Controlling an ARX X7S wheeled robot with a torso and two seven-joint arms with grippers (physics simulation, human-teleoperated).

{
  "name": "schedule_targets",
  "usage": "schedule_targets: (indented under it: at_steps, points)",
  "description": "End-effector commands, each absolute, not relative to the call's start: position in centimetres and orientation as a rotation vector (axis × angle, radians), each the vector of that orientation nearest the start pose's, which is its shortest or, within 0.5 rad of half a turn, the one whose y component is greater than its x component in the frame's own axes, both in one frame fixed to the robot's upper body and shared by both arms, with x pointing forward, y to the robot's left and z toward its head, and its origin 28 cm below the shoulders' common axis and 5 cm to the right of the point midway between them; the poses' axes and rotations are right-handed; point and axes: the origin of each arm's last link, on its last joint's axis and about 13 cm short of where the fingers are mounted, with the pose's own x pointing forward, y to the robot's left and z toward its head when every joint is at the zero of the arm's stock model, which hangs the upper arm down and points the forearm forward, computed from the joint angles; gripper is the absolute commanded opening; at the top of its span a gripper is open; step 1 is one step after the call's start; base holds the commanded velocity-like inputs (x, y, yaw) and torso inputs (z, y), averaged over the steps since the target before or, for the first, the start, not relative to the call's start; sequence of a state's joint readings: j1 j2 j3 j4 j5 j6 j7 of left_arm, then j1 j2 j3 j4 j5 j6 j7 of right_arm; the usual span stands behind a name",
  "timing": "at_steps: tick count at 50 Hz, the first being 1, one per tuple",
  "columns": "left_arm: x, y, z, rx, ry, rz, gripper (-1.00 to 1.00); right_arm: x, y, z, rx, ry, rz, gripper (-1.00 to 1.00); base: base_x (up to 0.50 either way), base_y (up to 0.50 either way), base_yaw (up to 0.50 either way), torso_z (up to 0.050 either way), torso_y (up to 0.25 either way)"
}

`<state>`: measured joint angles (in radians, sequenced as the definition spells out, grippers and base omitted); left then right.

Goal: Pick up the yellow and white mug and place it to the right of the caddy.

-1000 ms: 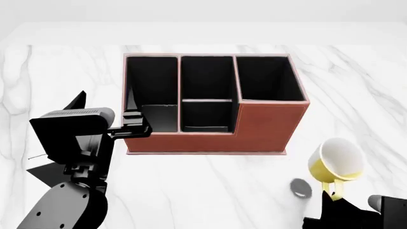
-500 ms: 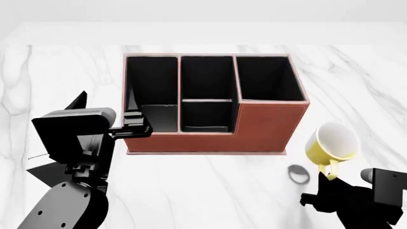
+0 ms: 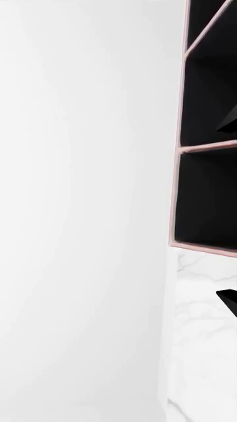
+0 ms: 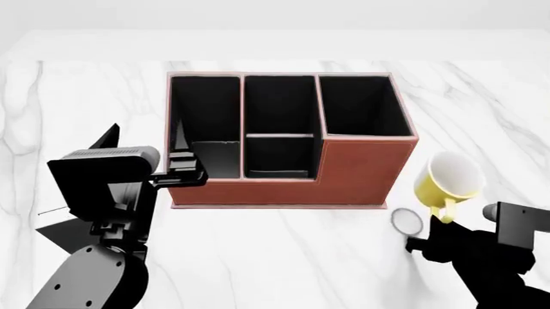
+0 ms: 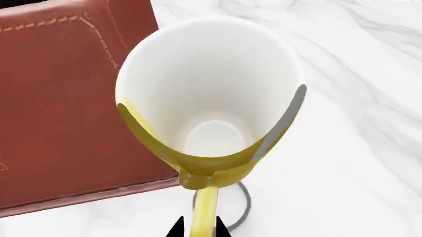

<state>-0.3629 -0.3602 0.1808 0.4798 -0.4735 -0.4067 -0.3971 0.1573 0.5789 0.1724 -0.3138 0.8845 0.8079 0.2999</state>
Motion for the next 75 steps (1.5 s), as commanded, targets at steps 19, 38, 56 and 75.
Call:
schedule_targets:
  at_steps: [19, 38, 56, 75]
  points:
    - [25.0, 21.8, 16.6, -0.069, -0.323, 0.010, 1.00, 26.4, -21.7, 12.0, 0.168, 0.320, -0.125, -1.00, 0.00, 0.00, 0.00, 0.000, 0.001]
    - [25.0, 21.9, 16.6, -0.072, -0.323, 0.012, 1.00, 28.9, -21.5, 12.1, 0.160, 0.354, -0.123, -1.00, 0.00, 0.00, 0.00, 0.001, 0.001]
    - [25.2, 21.8, 16.4, -0.067, -0.318, 0.011, 1.00, 30.9, -21.8, 11.6, 0.182, 0.372, -0.141, -1.00, 0.00, 0.00, 0.00, 0.000, 0.001]
    - [25.2, 21.8, 16.3, -0.061, -0.315, 0.012, 1.00, 33.1, -21.7, 11.8, 0.157, 0.397, -0.137, -1.00, 0.00, 0.00, 0.00, 0.000, 0.001]
